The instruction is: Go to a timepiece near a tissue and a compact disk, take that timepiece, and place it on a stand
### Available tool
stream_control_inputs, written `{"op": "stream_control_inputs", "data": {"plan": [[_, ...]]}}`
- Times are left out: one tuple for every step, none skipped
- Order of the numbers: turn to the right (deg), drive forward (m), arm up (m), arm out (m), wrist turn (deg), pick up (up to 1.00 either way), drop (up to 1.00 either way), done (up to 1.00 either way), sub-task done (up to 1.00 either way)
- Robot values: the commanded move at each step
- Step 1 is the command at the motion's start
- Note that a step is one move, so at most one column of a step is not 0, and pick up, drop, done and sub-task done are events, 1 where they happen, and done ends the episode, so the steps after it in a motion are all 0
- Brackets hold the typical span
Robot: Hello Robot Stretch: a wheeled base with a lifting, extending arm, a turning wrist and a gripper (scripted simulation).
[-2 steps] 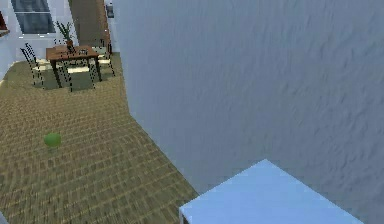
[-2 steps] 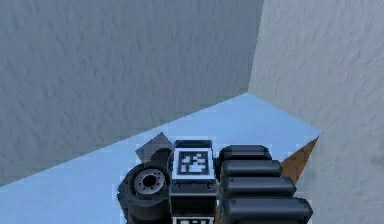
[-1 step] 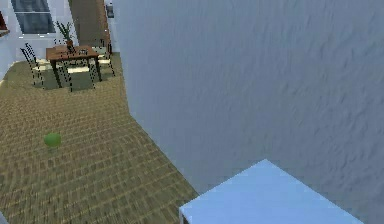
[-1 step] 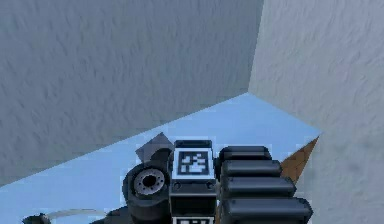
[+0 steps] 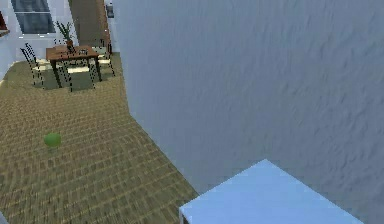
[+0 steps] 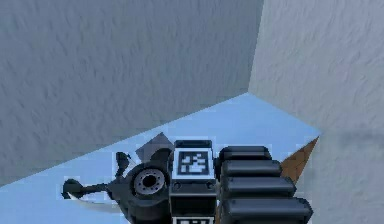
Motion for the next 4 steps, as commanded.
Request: {"op": "stream_control_inputs", "data": {"plan": [[0.0,0.0,0.0,0.0,39.0,0.0,0.0,0.0,0.0],[0.0,0.0,-0.28,0.0,0.0,0.0,0.0,0.0,0.0],[0.0,0.0,0.0,0.0,0.0,1.0,0.0,0.0,0.0],[0.0,0.0,0.1,0.0,0.0,0.0,0.0,0.0,0.0]]}}
